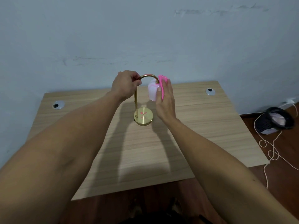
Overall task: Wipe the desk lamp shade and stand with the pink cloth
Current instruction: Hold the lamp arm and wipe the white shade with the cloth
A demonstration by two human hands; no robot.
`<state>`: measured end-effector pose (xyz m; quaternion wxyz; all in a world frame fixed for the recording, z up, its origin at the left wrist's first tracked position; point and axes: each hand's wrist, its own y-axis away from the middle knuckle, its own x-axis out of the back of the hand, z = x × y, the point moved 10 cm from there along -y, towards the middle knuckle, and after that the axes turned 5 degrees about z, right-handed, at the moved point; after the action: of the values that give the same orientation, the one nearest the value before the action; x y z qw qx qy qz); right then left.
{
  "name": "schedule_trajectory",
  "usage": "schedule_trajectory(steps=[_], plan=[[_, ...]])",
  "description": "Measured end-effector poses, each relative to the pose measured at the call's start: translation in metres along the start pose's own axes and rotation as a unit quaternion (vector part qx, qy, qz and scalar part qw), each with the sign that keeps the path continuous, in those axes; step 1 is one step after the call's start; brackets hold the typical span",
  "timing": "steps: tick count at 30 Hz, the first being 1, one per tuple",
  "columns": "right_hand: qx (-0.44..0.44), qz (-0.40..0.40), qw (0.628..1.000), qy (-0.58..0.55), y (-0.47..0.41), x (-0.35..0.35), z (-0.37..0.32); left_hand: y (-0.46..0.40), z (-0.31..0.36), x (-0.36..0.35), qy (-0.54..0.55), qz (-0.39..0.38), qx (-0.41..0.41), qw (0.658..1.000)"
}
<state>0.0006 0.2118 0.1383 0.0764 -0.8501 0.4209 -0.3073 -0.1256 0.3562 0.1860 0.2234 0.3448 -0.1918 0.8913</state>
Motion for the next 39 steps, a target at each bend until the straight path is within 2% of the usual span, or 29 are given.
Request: schedule_trajectory(steps=[4,9,15,20,24,28,32,36,39], plan=[[0.062,-0.021,0.988,0.14,0.001,-0.009,-0.012,0.001,0.002,-0.001,-0.005,-0.005,-0.005,1.0],[0.214,-0.011,0.935,0.282,0.02,-0.001,-0.025,0.002,0.004,0.0,-0.009,-0.014,-0.017,1.0],[0.214,-0.036,0.898,0.383,0.007,0.003,-0.039,0.0,0.005,0.001,-0.017,-0.025,-0.025,0.999],[0.208,-0.044,0.906,0.366,0.006,0.008,-0.034,0.0,0.005,0.0,-0.013,-0.027,-0.027,0.999],[0.213,-0.045,0.897,0.384,0.004,-0.001,-0.046,-0.002,0.005,0.0,-0.017,-0.03,-0.029,0.999],[0.17,-0.021,0.919,0.355,0.006,0.01,-0.035,-0.001,0.004,-0.001,-0.018,-0.027,-0.029,0.999],[0.216,-0.038,0.89,0.4,0.006,-0.007,-0.047,-0.002,0.005,-0.001,-0.021,-0.033,-0.032,0.999],[0.16,-0.018,0.923,0.349,0.005,0.012,-0.028,-0.002,0.006,-0.002,-0.019,-0.029,-0.037,0.999],[0.179,-0.023,0.913,0.367,0.004,0.009,-0.031,-0.003,0.006,-0.002,-0.027,-0.034,-0.039,0.998]])
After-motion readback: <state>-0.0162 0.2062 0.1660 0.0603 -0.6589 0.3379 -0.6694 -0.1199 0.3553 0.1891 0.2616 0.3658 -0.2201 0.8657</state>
